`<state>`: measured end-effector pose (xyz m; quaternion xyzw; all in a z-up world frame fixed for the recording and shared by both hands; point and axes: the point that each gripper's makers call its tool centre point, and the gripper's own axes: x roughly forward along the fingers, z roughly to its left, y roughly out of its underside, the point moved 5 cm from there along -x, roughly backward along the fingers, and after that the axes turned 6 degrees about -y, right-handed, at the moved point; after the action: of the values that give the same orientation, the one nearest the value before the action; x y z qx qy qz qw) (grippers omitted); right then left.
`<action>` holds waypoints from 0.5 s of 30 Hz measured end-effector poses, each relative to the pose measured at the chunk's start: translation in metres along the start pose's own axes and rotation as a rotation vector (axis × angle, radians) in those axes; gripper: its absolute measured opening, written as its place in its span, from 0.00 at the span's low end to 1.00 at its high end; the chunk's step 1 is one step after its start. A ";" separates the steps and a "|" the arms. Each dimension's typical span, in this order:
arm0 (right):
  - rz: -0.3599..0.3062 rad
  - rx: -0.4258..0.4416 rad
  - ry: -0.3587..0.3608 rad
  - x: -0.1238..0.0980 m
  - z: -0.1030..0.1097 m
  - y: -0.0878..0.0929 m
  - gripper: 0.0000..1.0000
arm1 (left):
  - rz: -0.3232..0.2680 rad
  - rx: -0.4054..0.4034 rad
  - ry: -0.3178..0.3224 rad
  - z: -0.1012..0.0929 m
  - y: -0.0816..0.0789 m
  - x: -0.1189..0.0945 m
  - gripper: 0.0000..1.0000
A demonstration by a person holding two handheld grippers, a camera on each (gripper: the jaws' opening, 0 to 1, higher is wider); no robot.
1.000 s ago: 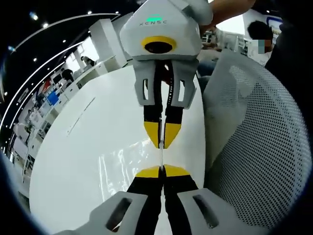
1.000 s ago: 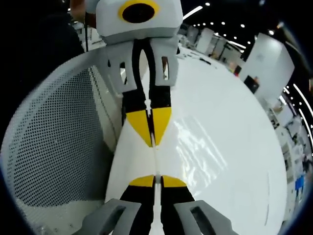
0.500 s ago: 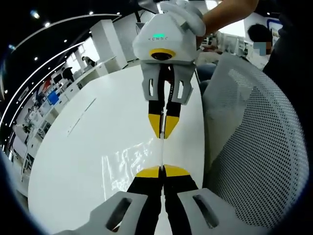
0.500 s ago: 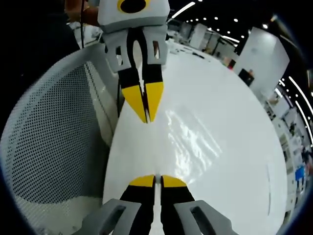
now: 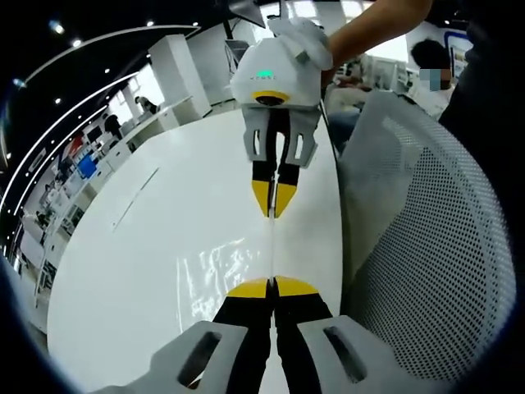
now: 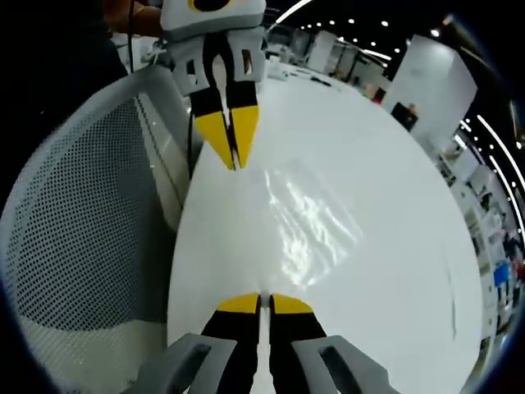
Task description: Open the resealable bag by pulling the two sides of the seal apart until the entire bag opening is separated and visibly accessible.
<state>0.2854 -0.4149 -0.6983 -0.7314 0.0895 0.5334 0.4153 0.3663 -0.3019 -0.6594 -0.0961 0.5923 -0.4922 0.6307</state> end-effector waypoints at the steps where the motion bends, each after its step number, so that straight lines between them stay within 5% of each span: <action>1: 0.003 0.002 0.001 0.000 0.000 0.001 0.00 | 0.000 -0.002 0.001 0.000 0.000 0.000 0.00; 15: 0.030 0.030 0.016 -0.003 0.001 0.016 0.00 | 0.012 -0.005 -0.004 0.004 0.005 -0.001 0.00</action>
<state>0.2745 -0.4247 -0.7041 -0.7278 0.1121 0.5324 0.4175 0.3729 -0.3003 -0.6609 -0.0954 0.5928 -0.4868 0.6345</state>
